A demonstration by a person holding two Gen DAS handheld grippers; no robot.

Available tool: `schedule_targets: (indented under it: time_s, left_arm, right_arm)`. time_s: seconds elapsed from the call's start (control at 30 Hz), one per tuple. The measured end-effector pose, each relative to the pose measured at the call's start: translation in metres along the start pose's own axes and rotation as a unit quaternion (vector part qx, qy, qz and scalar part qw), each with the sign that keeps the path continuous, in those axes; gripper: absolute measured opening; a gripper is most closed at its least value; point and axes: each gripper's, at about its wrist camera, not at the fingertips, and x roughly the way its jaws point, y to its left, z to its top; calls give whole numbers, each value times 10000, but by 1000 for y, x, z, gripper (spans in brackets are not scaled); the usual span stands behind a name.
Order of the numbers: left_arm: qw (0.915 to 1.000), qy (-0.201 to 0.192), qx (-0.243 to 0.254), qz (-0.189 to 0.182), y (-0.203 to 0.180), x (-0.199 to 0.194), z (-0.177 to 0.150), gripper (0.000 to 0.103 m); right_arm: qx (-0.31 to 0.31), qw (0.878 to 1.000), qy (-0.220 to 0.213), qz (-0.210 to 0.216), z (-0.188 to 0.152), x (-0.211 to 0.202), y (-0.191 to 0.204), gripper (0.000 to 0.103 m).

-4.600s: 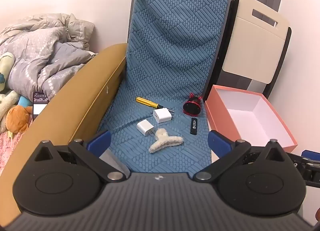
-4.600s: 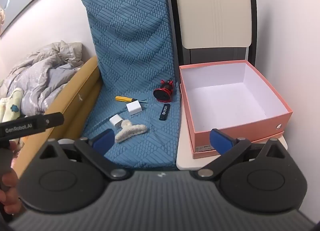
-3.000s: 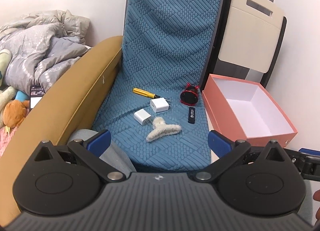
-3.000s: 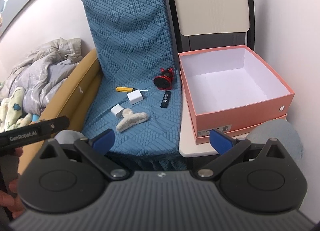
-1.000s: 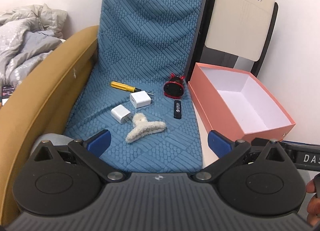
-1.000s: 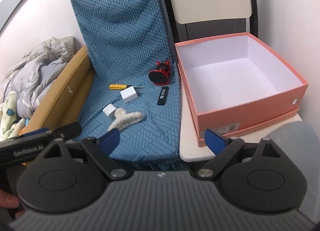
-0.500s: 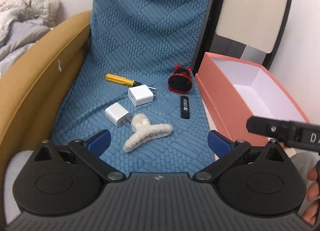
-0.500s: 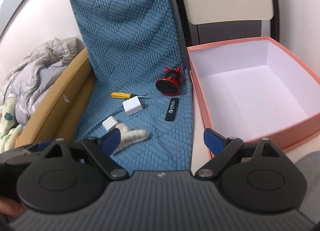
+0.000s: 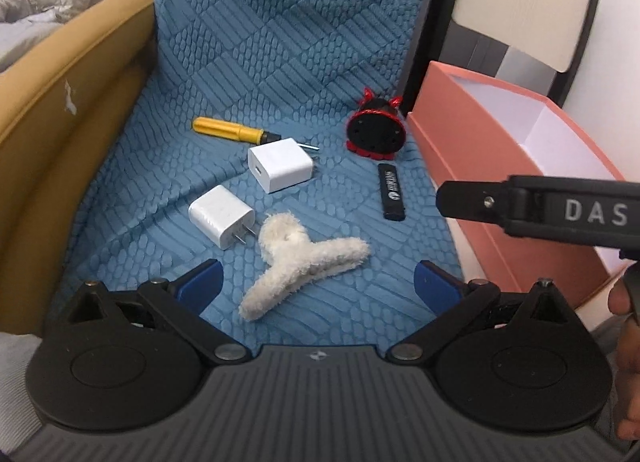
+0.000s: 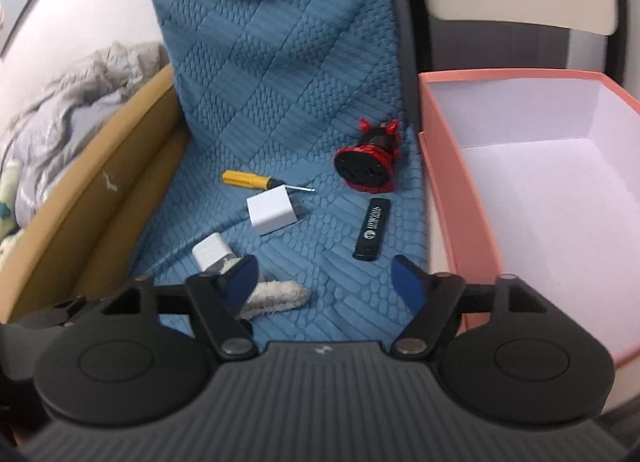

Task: Organize rigid objects
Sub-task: 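Move the right tool to the black USB stick while the left tool approaches the fuzzy hair clip, then close the right tool on the USB stick while the left tool grasps the white fuzzy clip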

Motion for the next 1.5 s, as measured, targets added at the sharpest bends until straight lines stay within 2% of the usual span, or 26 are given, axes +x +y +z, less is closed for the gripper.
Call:
schedule_targets:
  time_s: [0.07, 0.23, 0.33, 0.47, 0.67, 0.73, 0.83, 1.0, 1.3, 1.5]
  left_arm:
    - [9996, -5, -274, 46, 7, 10, 1, 94]
    - [9985, 101, -539, 22, 23, 27, 1, 88]
    - [9988, 163, -468, 30, 24, 33, 0, 78]
    - [9996, 196, -166, 100, 20, 39, -1, 75]
    - [9987, 388, -315, 88, 28, 51, -3, 63]
    - [9980, 442, -443, 45, 32, 54, -4, 56]
    - [9977, 456, -507, 37, 34, 55, -4, 46]
    - [9978, 472, -456, 51, 30, 55, -6, 34]
    - [9965, 392, -736, -114, 29, 45, -8, 26]
    - [9954, 394, -852, -189, 26, 38, -14, 22]
  right_arm:
    - [7, 10000, 40, -29, 3, 14, -2, 72]
    - [-24, 9997, 183, -188, 10, 49, -7, 59]
    - [-82, 9988, 336, -347, 13, 72, -10, 53]
    - [-1, 9976, 415, -551, 15, 96, -18, 51]
    - [-91, 9962, 521, -697, 12, 126, -15, 50]
    - [-153, 9952, 612, -750, 9, 134, -14, 42]
    - [-286, 9941, 582, -865, 6, 137, -10, 33]
    - [-286, 9944, 579, -841, 3, 134, -11, 30]
    - [-375, 9947, 562, -770, -5, 100, -6, 29]
    - [-473, 9936, 665, -780, -22, 74, -2, 29]
